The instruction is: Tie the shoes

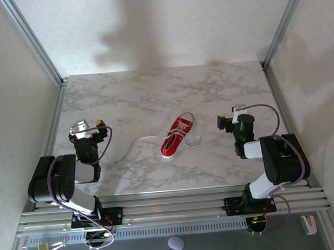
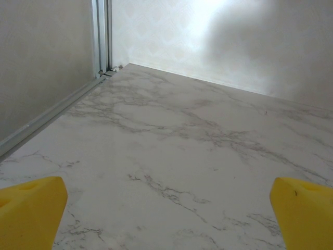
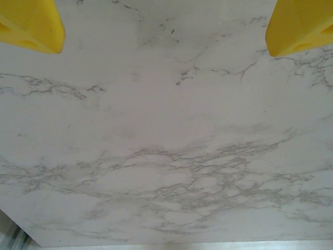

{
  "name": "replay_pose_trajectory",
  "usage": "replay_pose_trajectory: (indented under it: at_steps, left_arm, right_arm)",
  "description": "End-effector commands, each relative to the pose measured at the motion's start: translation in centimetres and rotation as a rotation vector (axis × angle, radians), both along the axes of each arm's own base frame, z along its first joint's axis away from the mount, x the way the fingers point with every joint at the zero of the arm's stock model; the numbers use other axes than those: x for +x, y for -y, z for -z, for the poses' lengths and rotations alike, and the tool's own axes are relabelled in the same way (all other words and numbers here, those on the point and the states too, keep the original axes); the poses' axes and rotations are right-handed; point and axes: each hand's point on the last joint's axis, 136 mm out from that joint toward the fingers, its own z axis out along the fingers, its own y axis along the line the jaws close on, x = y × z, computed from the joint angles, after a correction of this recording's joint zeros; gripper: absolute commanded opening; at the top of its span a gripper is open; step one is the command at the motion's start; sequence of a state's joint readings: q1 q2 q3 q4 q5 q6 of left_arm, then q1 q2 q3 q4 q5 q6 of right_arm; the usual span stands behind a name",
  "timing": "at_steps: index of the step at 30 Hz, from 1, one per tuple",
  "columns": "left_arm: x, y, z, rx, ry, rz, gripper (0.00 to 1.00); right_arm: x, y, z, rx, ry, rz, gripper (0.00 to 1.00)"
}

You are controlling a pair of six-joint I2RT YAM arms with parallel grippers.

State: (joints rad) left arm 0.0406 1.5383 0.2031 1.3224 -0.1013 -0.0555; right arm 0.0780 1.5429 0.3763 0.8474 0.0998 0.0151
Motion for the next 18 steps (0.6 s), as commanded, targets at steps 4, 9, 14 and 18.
replay_pose_trajectory:
  at_steps: [4, 9, 14, 18]
  left_arm:
    - [0.39, 0.28, -0.27, 0.0, 0.005, 0.013, 0.99]
    - [0.38, 0.28, -0.27, -0.001, 0.005, 0.013, 0.99]
    - [0.37, 0.28, -0.28, 0.0, 0.006, 0.013, 1.0]
    - [0.3, 0.41, -0.32, 0.006, 0.007, 0.018, 1.0]
  right_arm:
    - [0.47, -0.02, -0.51, 0.007, 0.013, -0.003, 0.99]
    - [0.49, 0.02, -0.56, 0.006, 0.015, -0.002, 0.99]
    - [0.5, 0.03, -0.64, 0.004, 0.019, -0.001, 0.99]
    - [0.41, 0.09, -0.62, 0.0, 0.022, 0.003, 0.99]
